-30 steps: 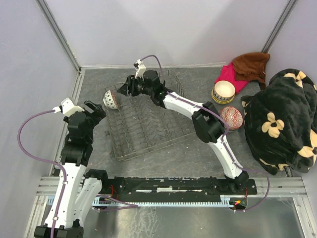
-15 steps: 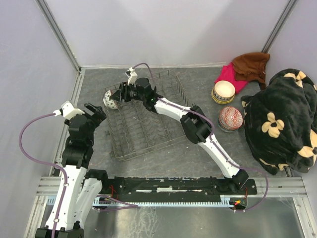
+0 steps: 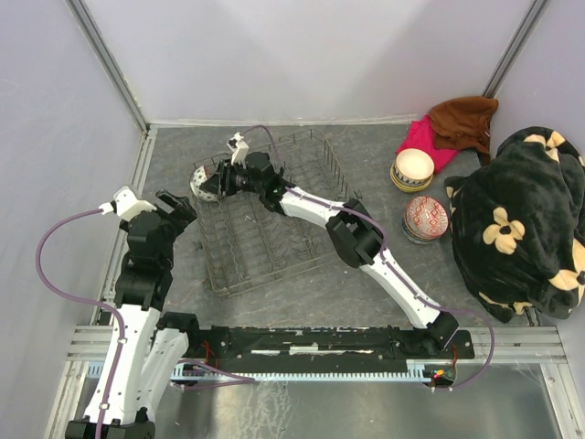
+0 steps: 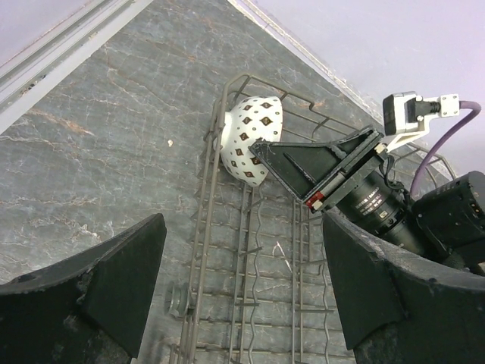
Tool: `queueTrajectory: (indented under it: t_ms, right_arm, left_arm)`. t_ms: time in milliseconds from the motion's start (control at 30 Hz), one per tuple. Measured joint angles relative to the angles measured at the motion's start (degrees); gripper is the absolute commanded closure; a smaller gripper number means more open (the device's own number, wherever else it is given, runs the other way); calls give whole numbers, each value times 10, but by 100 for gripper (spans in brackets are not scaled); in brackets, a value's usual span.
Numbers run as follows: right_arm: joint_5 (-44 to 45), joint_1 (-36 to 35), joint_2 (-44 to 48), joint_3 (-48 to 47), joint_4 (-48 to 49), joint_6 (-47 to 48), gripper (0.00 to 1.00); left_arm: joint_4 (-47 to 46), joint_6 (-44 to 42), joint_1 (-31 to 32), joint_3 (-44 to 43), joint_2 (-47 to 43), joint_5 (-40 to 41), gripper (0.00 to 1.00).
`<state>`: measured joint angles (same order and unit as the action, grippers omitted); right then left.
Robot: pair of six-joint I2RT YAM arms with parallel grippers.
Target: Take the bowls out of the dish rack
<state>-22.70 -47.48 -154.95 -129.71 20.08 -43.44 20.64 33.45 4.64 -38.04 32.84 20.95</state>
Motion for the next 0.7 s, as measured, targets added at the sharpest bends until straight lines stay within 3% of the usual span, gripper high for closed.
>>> queueTrajectory:
  t_ms: [567,700]
  right_arm:
    - [-6,-2,-10,-3,38,-18,98]
    - [-6,-2,-10,-2,40,-17,99]
  left_arm:
    - [-6,0,0,9,7,0,9]
    - [-10,0,0,9,9,0,9]
